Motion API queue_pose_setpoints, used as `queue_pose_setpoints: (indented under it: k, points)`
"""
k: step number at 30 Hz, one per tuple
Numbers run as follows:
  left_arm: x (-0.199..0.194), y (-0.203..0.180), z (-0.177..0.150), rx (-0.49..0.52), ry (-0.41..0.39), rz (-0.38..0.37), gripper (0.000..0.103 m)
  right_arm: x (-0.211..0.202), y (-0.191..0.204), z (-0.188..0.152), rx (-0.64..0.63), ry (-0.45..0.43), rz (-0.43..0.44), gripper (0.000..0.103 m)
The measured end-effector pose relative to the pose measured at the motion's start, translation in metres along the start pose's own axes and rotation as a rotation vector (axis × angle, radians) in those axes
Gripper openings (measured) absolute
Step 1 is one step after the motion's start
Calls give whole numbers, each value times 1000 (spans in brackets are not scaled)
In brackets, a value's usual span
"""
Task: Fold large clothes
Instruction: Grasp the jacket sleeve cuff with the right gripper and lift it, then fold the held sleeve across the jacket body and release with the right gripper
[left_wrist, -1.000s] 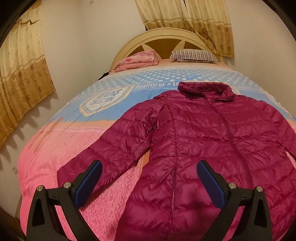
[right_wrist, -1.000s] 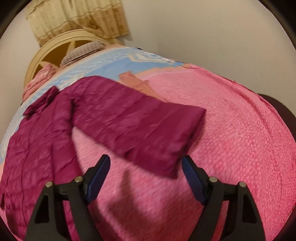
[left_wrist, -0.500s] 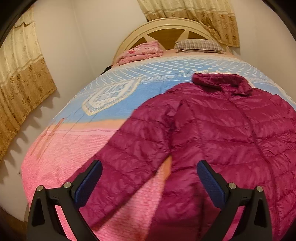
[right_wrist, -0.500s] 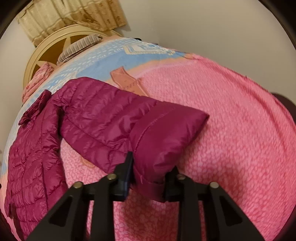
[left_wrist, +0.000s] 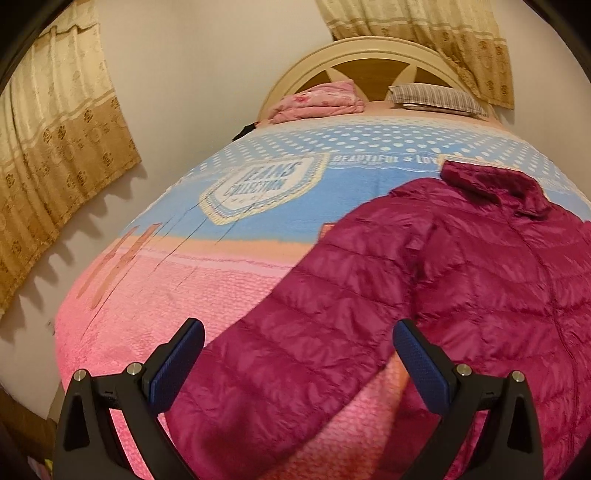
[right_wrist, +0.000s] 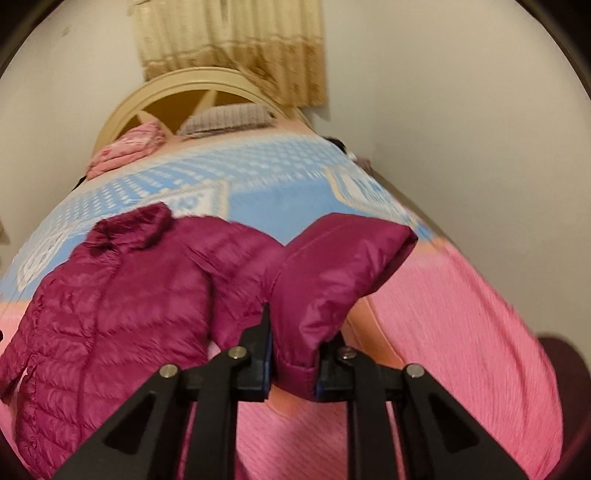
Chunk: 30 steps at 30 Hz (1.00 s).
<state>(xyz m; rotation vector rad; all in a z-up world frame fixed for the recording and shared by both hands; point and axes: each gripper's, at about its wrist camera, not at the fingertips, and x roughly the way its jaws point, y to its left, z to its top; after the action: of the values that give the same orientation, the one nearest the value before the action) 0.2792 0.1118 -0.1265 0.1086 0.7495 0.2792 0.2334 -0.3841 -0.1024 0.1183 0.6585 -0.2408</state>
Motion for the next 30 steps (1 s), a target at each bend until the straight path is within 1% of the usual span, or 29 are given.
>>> queue_pose_setpoints:
  k: [3,5,10,14,18,20,23,27,29,30]
  points:
    - [11,11,2,-15,8,24,102,1,27,12,-53,-21,17,18]
    - [21,20,3,-31,13,51,102,4,53,19,-105,-37,31,18]
    - [39,38,3,-70,36,78,102,14,101,26,-180,-45,75,18]
    - [52,48,0,-92,57,94,102,23,140,24,-242,-52,105,18]
    - [58,44,0,-115,73,70,102,30,175,12,-305,-51,132,18]
    - [58,37,1,-104,73,58,102,40,201,1,-335,-40,152,18]
    - [55,22,5,-83,66,34,102,54,227,-17,-365,-18,181,18]
    - [49,5,11,-59,62,-6,102,73,253,-40,-381,18,216,18]
    - [44,-5,17,-42,60,-29,102,85,263,-52,-400,48,231,20]
    - [41,-9,19,-41,57,-37,102,87,266,-55,-408,65,240,25]
